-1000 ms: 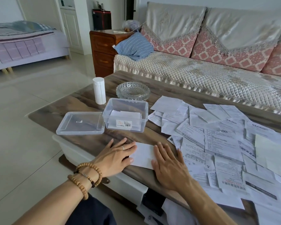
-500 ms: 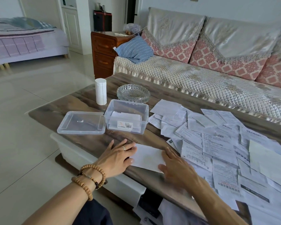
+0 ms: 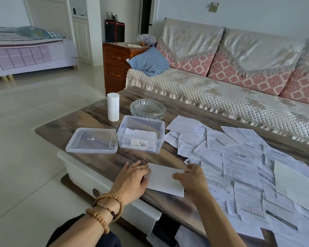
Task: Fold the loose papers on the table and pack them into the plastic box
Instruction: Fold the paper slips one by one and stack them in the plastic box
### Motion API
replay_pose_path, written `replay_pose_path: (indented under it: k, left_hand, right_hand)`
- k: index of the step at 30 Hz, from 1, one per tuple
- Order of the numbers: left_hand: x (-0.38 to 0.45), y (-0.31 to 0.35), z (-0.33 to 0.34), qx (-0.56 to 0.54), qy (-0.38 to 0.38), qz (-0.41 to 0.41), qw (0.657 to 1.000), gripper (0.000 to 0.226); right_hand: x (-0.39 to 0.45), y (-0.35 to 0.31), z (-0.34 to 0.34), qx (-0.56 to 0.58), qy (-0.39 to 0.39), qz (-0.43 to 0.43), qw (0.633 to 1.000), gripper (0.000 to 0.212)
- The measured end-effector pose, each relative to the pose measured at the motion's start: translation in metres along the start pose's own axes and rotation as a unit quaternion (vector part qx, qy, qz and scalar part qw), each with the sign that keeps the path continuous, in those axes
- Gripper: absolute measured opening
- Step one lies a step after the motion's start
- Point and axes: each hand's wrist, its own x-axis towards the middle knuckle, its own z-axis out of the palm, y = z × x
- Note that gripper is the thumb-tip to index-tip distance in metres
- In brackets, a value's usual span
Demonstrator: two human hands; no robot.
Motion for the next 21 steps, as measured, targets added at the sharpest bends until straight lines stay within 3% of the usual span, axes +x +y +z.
replay_pose_path:
  k: [5,9,13,17,21]
  left_hand:
    - [0.002,0.009,0.001,0.033,0.022,-0.015,0.999,0.040]
    - [0.001,0.012,0.000,0.048,0.021,-0.017,0.998,0.039]
    - [0.000,0.013,-0.002,0.042,0.020,-0.021,0.999,0.041]
    - [-0.002,0.020,-0.006,0.014,0.044,-0.034,0.998,0.044]
    - [-0.002,0.034,-0.014,-0.087,0.052,-0.106,0.989,0.049]
  right_hand:
    - [-0.008,-0.002,0.006,0.067,0.045,0.004,0.997,0.066]
    - [-0.004,-0.006,0.000,0.179,0.008,0.051,0.983,0.059]
    - [0.000,0.000,-0.004,0.093,-0.010,0.024,0.995,0.055]
    - [-0.002,0.004,-0.002,0.038,-0.042,-0.001,0.998,0.018]
    - [-0.008,0.008,0.008,0.057,-0.012,-0.040,0.997,0.017]
